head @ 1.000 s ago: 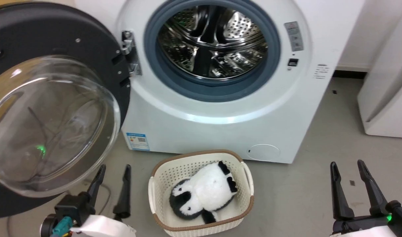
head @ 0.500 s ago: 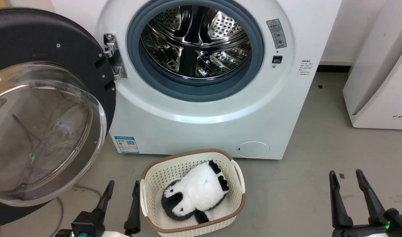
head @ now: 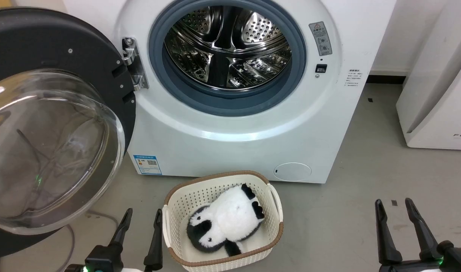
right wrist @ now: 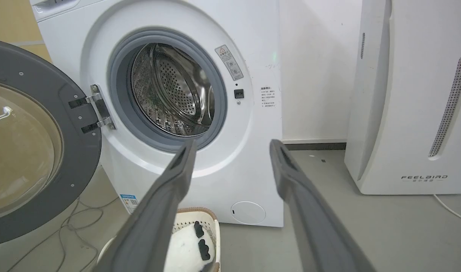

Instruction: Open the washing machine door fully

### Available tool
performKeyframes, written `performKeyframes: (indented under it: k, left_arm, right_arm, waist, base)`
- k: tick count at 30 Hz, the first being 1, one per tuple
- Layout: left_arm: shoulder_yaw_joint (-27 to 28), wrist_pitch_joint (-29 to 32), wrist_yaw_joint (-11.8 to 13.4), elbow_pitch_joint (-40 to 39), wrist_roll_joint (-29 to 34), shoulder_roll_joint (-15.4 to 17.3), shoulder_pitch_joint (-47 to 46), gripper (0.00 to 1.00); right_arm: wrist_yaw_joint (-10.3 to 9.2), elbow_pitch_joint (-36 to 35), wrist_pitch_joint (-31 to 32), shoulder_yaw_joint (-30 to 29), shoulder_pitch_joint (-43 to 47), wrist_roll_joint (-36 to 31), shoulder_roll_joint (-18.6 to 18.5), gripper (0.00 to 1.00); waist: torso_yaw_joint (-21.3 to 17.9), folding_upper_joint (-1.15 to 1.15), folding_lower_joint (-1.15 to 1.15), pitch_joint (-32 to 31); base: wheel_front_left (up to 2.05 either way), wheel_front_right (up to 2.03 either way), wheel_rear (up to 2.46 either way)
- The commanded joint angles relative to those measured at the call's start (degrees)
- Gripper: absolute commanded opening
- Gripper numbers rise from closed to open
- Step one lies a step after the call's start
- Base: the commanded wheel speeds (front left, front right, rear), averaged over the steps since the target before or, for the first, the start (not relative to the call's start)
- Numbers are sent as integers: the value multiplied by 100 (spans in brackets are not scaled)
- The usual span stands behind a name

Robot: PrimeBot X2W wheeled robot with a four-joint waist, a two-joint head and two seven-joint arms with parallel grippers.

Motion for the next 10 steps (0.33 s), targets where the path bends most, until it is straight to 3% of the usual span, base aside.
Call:
performKeyframes:
  k: [1,3,4,10]
  left_arm:
    - [35,-32,-40,-25,56,-35,39,100]
    - [39,-32,-55,-26,69,-42,38,100]
    - [32,0,-84,4,29,-56,2,0]
    - [32,11,-82,6,19,-72,1,0]
  right_arm:
    - [5,15,-26,13,38,-3,33,100]
    - [5,17,-26,18,30,-3,34,100]
    - [0,7,0,20,-3,0,3,0]
    - [0,7,8,22,-7,-1,2,0]
  waist:
    - [3,0,0,10]
    - [4,0,0,14]
    - [4,0,0,21]
    - [4,0,0,24]
  base:
    - [0,0,0]
    - [0,0,0]
    - [0,0,0]
    - [0,0,0]
